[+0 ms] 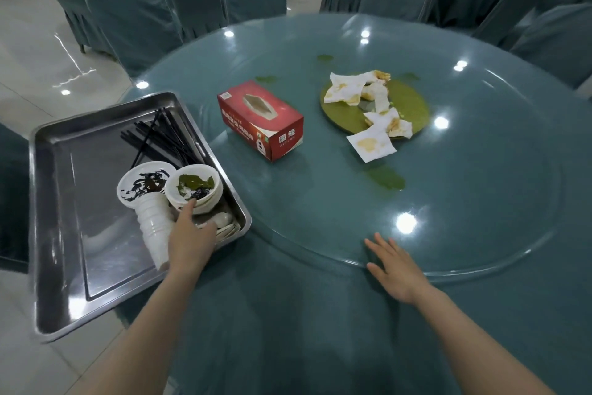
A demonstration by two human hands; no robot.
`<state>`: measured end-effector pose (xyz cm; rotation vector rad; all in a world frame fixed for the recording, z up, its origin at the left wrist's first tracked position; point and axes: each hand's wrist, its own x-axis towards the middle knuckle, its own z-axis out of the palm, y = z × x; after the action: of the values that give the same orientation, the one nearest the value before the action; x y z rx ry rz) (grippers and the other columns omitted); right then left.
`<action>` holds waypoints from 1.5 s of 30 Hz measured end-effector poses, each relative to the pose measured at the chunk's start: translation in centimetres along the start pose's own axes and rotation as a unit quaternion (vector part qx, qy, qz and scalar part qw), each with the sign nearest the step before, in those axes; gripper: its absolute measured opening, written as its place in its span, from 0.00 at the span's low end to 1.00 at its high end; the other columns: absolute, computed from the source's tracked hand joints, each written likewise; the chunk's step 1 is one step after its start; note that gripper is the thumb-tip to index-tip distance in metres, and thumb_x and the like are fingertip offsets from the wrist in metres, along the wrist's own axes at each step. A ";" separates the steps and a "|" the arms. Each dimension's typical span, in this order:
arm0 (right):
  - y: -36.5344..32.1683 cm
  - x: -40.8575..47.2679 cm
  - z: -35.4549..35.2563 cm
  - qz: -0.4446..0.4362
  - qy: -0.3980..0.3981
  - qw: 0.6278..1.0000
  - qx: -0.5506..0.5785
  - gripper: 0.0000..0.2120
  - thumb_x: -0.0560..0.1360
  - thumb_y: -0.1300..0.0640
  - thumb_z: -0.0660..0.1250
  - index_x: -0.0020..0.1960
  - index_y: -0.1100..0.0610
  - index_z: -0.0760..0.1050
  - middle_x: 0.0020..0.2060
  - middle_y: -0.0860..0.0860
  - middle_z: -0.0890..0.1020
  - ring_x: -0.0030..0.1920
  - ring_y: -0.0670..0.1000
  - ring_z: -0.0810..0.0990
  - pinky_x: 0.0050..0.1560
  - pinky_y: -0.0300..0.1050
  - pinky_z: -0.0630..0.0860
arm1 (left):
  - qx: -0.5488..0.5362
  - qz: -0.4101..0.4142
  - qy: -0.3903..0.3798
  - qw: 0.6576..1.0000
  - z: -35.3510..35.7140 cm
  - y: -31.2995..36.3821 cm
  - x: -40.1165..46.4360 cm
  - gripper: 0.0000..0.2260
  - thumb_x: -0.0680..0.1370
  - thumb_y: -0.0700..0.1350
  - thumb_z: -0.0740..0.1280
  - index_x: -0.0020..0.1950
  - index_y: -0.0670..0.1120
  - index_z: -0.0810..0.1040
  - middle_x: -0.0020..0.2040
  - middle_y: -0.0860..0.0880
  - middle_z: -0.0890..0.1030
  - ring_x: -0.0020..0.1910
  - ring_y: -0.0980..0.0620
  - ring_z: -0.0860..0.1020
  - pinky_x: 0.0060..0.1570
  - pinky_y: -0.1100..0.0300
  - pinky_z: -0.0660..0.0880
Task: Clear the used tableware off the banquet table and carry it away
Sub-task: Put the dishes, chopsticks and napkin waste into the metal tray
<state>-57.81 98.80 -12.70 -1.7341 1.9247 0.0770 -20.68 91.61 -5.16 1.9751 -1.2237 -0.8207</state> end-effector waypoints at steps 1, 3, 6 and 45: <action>0.6 -0.3 0.0 0.010 0.004 1.000 0.004 0.27 0.81 0.44 0.53 0.77 0.43 0.49 0.77 0.43 0.45 0.77 0.49 0.43 0.75 0.53 0.46 | 0.001 0.005 -0.004 1.000 0.7 0.8 -0.2 0.28 0.74 0.42 0.64 0.74 0.51 0.64 0.68 0.46 0.73 0.62 0.44 0.74 0.61 0.50 0.70; 1.6 -0.8 0.0 0.032 0.016 0.999 0.013 0.27 0.80 0.43 0.54 0.77 0.43 0.51 0.77 0.42 0.47 0.77 0.49 0.44 0.74 0.54 0.47 | 0.005 0.024 -0.007 1.000 1.9 2.2 -0.2 0.28 0.74 0.42 0.64 0.74 0.51 0.65 0.69 0.47 0.73 0.65 0.45 0.71 0.62 0.52 0.67; 2.6 -1.3 -0.2 0.075 0.048 0.995 0.041 0.26 0.80 0.43 0.56 0.76 0.47 0.57 0.78 0.46 0.51 0.77 0.51 0.47 0.75 0.52 0.50 | -0.003 0.103 -0.037 0.994 3.7 4.3 0.2 0.26 0.75 0.40 0.64 0.74 0.48 0.65 0.71 0.47 0.71 0.66 0.50 0.71 0.66 0.54 0.65; 15.1 33.6 -25.4 -0.057 0.012 0.995 -0.077 0.54 0.65 0.42 0.74 0.75 0.36 0.37 0.76 0.44 0.35 0.76 0.61 0.36 0.71 0.65 0.57 | 0.299 0.308 -0.172 0.886 33.7 29.5 17.7 0.36 0.74 0.38 0.65 0.77 0.58 0.54 0.79 0.52 0.50 0.74 0.51 0.62 0.59 0.59 0.68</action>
<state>-81.64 61.08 -10.02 -1.9518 1.8746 0.1670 -55.49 58.37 -4.20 1.7032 -2.3857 -0.4952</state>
